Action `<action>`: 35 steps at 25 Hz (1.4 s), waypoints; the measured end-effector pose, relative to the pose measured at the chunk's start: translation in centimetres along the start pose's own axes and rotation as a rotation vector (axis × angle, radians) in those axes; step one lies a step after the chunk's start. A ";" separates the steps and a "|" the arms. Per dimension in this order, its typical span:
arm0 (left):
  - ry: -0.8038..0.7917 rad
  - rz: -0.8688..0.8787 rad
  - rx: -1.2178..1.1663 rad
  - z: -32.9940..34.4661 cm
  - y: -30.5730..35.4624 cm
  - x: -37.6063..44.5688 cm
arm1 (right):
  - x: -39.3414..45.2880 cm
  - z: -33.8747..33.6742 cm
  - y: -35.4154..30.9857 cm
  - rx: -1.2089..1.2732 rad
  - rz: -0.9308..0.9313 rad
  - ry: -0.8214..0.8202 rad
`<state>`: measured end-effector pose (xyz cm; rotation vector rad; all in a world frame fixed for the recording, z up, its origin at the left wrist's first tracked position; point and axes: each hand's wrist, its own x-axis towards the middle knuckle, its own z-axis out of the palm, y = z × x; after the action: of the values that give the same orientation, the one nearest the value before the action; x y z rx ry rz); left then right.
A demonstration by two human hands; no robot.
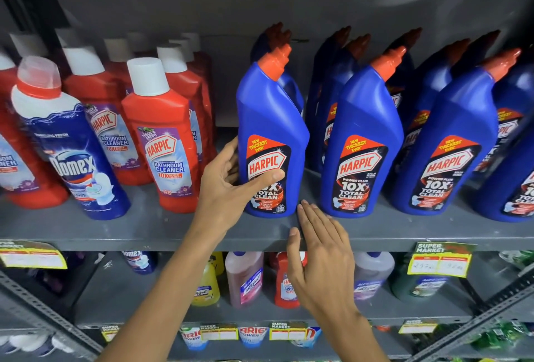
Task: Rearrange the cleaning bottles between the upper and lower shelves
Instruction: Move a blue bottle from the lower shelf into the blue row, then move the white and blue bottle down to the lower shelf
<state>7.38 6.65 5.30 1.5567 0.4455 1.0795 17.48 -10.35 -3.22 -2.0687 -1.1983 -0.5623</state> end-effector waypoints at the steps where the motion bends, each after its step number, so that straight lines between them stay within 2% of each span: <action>1: 0.010 0.002 -0.003 0.1 0.0 -0.1 | 0.0 0.0 0.0 0.003 -0.001 0.002; 12: 0.078 -0.071 -0.056 0.5 0.1 -1.3 | 0.1 0.1 -0.3 0.085 0.028 -0.011; 14: 0.054 -0.080 -0.033 -0.5 0.6 -2.3 | 0.0 0.1 -0.3 0.188 0.056 0.027; 17: 0.029 -0.011 0.092 -3.4 1.7 -5.5 | -0.8 -0.1 -1.6 0.477 0.122 0.163; 19: 0.013 0.046 0.162 -6.3 2.6 -7.6 | -1.3 -0.1 -3.8 0.593 0.031 0.219; 21: 0.066 0.088 0.207 -9.8 3.5 -8.9 | -1.2 0.1 -7.0 0.661 -0.101 0.155; 23: 0.217 0.089 0.232 -13.4 4.0 -9.2 | -0.6 0.9 -10.8 0.701 -0.178 -0.011; 26: 0.470 0.105 0.269 -18.9 4.3 -8.3 | 0.2 2.7 -16.5 0.634 -0.197 -0.265; 28: 0.551 0.115 0.332 -21.9 4.2 -7.2 | 0.7 4.2 -19.4 0.571 -0.166 -0.397; 31: 0.514 0.065 0.410 -24.6 3.9 -5.7 | 1.2 6.5 -22.3 0.458 -0.113 -0.477; 35: 0.234 0.027 0.341 -25.9 3.5 -3.0 | 1.8 8.4 -23.9 0.222 -0.140 -0.441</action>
<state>-16.32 18.07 5.94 1.7412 0.8041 1.2616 -2.23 5.20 0.24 -1.9827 -1.5851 -0.0220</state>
